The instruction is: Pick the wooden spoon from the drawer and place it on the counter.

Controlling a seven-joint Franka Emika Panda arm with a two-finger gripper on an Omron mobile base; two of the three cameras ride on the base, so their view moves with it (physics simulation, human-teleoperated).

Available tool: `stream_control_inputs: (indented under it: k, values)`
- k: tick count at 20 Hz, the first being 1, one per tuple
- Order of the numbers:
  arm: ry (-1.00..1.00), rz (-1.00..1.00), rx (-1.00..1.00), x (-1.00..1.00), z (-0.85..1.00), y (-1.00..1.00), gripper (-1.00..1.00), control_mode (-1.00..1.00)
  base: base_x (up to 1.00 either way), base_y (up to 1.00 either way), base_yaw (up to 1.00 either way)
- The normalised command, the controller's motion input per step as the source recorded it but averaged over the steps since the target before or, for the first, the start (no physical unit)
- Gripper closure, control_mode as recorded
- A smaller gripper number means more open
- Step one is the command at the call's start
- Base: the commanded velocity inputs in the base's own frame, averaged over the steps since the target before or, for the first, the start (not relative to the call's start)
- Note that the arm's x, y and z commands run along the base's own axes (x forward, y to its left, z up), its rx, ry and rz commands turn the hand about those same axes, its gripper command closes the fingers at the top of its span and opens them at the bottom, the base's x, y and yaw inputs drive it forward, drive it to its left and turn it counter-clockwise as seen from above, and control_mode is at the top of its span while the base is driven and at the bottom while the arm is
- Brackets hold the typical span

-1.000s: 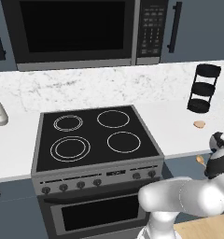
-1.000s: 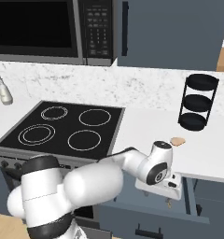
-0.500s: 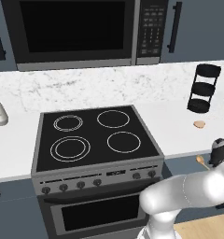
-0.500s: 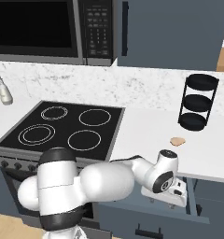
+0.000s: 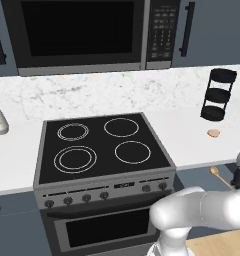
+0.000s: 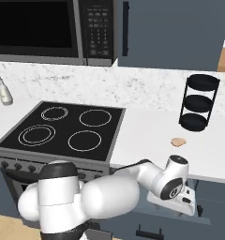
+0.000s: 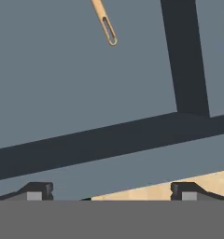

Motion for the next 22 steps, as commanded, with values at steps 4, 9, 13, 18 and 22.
stream_control_inputs:
  k: [4, 9, 13, 18, 22]
  values:
    - [0.01, 0.0, 0.0, -0.6, -0.07, -0.07, -1.0, -1.0, 0.0, 0.0, 0.0]
    - [0.01, 0.0, 0.0, -0.42, -0.01, -0.03, -1.0, -1.0, 0.0, 0.0, 0.0]
    - [0.0, 0.0, 0.0, 0.3, 0.33, 0.0, -1.0, -1.0, 0.0, 0.0, 0.0]
    - [0.01, 0.0, 0.02, 0.28, 0.58, -0.11, -1.0, -1.0, 0.0, 0.0, 0.0]
    - [0.02, 0.0, 0.0, 0.54, 0.23, -0.03, -1.0, -1.0, 0.0, 0.0, 0.0]
